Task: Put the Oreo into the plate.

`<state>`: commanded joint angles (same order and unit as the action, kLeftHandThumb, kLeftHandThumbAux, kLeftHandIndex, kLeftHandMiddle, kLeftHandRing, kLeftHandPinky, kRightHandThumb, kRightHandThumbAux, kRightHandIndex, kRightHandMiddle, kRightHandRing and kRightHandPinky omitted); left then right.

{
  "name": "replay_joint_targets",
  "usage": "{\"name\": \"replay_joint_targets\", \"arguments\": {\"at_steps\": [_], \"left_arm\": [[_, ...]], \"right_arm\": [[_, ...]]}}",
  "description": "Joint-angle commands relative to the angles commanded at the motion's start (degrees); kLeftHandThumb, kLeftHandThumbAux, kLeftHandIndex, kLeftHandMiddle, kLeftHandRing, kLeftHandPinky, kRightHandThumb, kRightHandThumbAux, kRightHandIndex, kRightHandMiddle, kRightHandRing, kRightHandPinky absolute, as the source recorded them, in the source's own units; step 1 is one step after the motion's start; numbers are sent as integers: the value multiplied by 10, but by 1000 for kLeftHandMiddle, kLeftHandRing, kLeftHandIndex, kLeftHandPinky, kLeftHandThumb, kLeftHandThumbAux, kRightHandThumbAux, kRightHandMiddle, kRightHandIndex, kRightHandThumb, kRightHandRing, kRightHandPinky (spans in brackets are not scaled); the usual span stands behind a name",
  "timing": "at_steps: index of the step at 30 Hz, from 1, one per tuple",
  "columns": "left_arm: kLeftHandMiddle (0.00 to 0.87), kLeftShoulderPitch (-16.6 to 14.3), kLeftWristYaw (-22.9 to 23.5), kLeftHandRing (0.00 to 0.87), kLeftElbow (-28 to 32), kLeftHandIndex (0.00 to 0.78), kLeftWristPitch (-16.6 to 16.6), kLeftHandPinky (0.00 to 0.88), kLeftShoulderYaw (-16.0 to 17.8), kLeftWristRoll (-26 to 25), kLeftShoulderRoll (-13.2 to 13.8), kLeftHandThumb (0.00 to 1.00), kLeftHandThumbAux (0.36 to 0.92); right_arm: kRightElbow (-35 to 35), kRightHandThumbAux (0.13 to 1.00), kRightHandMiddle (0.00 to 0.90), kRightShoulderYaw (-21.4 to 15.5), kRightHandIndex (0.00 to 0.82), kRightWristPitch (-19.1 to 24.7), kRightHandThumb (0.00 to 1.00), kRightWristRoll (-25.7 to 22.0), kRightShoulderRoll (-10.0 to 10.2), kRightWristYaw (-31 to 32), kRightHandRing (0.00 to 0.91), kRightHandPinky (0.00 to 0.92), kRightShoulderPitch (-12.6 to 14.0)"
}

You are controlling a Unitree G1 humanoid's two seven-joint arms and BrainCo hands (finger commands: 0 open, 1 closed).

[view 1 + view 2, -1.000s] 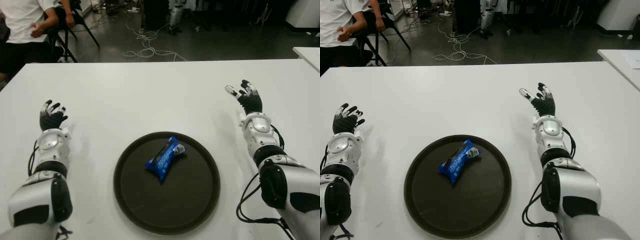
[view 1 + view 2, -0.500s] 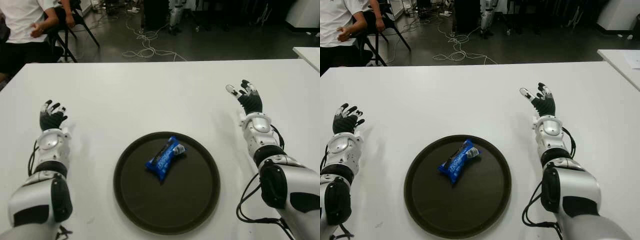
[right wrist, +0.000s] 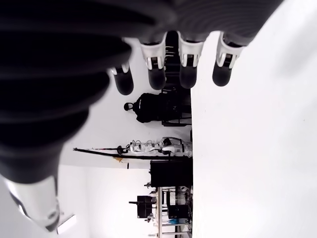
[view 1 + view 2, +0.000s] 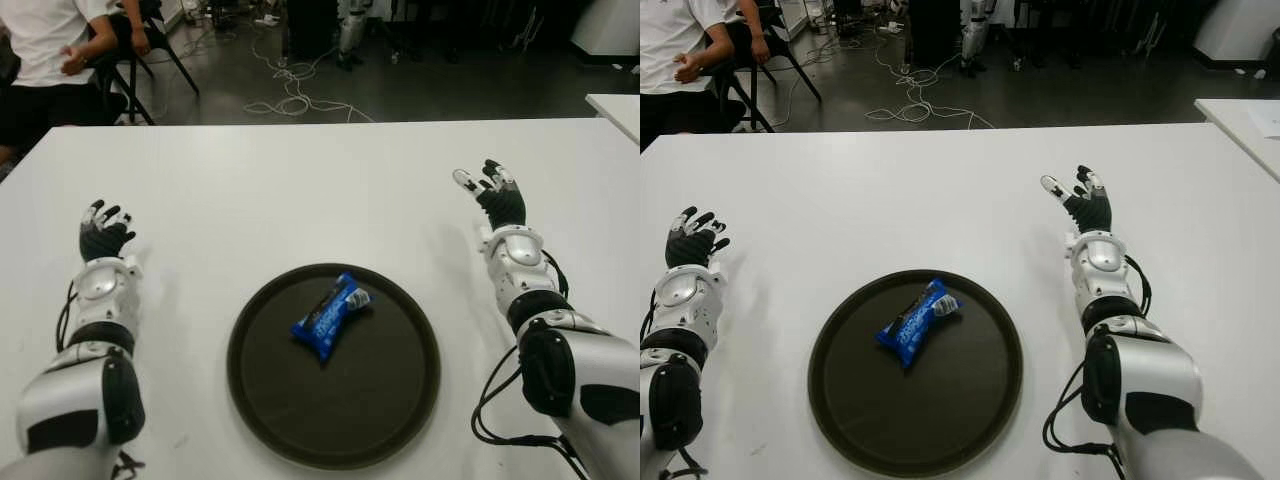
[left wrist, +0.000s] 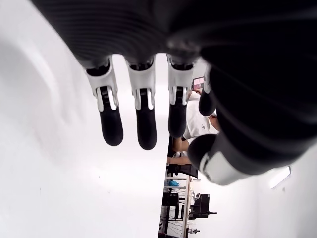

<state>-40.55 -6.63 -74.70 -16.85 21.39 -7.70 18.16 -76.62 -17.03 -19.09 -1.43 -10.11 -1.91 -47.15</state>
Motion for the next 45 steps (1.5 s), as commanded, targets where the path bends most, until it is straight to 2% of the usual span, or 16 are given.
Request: {"name": "replay_joint_targets", "arguments": {"at_steps": [28, 39, 45], "left_arm": [[188, -1, 0, 214, 0, 89, 2, 248, 4, -4, -2, 353, 723], [194, -1, 4, 222, 0, 94, -2, 260, 7, -6, -2, 360, 727], [192, -1, 2, 217, 2, 90, -4, 249, 7, -5, -3, 359, 726]], "right_arm": [[0, 701, 73, 6, 53, 0, 0, 6, -2, -5, 51, 5, 0], [-1, 666, 42, 6, 14, 4, 0, 5, -5, 6, 21, 1, 0], [0, 695, 50, 8, 16, 2, 0, 8, -4, 3, 33, 16, 0]]}}
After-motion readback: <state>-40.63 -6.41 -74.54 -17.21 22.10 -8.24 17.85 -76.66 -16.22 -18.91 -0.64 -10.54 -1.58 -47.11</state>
